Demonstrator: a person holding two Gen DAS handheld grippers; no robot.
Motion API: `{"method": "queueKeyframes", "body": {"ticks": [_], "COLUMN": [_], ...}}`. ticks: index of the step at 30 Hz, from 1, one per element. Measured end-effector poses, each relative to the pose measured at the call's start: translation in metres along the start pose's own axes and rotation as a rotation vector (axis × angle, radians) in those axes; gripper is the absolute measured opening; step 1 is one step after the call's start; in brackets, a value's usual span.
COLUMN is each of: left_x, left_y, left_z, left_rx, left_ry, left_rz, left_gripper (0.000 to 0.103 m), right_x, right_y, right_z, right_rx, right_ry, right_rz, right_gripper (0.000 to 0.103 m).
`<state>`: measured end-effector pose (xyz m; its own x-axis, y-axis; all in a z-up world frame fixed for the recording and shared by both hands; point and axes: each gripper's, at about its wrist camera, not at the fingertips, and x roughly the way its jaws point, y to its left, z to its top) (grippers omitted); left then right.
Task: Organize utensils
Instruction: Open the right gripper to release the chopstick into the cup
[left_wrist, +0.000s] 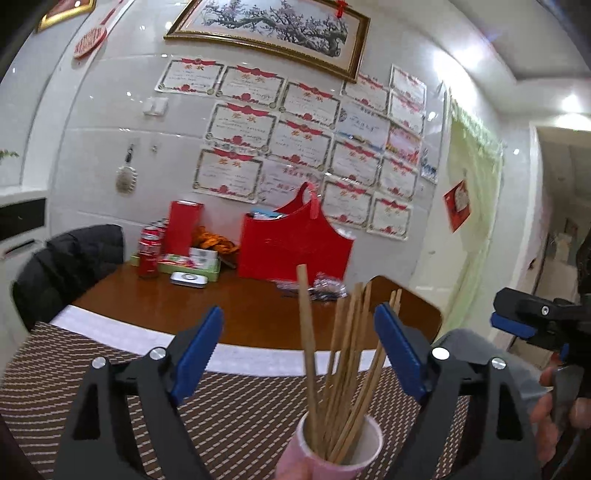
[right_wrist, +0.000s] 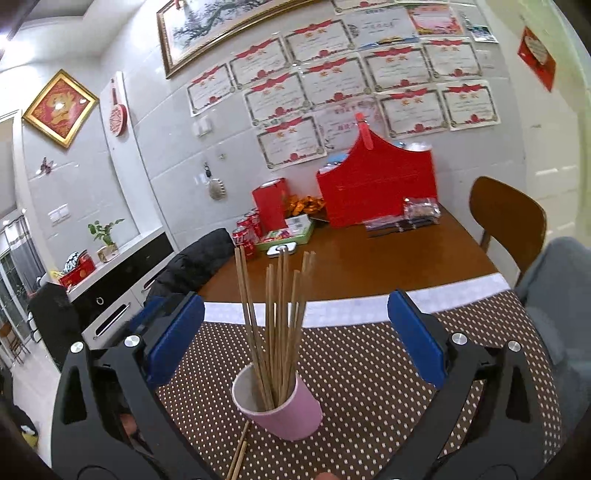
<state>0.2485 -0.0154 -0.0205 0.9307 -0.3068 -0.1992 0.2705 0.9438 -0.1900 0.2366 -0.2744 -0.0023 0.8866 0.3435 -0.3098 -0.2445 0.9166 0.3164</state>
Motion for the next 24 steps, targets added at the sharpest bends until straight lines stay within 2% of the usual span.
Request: {"method": "queueKeyframes", "body": {"ticks": [11, 24], "left_x": [-0.064, -0.111], "left_y": [-0.015, -0.029], "left_z": [0.013, 0.011], "left_rx": [0.091, 0.113], "left_ry": [0.078, 0.12], "left_rz": [0.103, 0.124], "left_gripper": [0.083, 0.083], "right_x": [-0.037, -0.072], "right_y": [0.013, 0.017], "right_z": [-0.022, -0.051], "right_rx": [0.013, 0.018], "right_ry": [0.017, 0.05], "right_rz": [-0.029, -0.046], "right_gripper": [0.097, 0.097]}}
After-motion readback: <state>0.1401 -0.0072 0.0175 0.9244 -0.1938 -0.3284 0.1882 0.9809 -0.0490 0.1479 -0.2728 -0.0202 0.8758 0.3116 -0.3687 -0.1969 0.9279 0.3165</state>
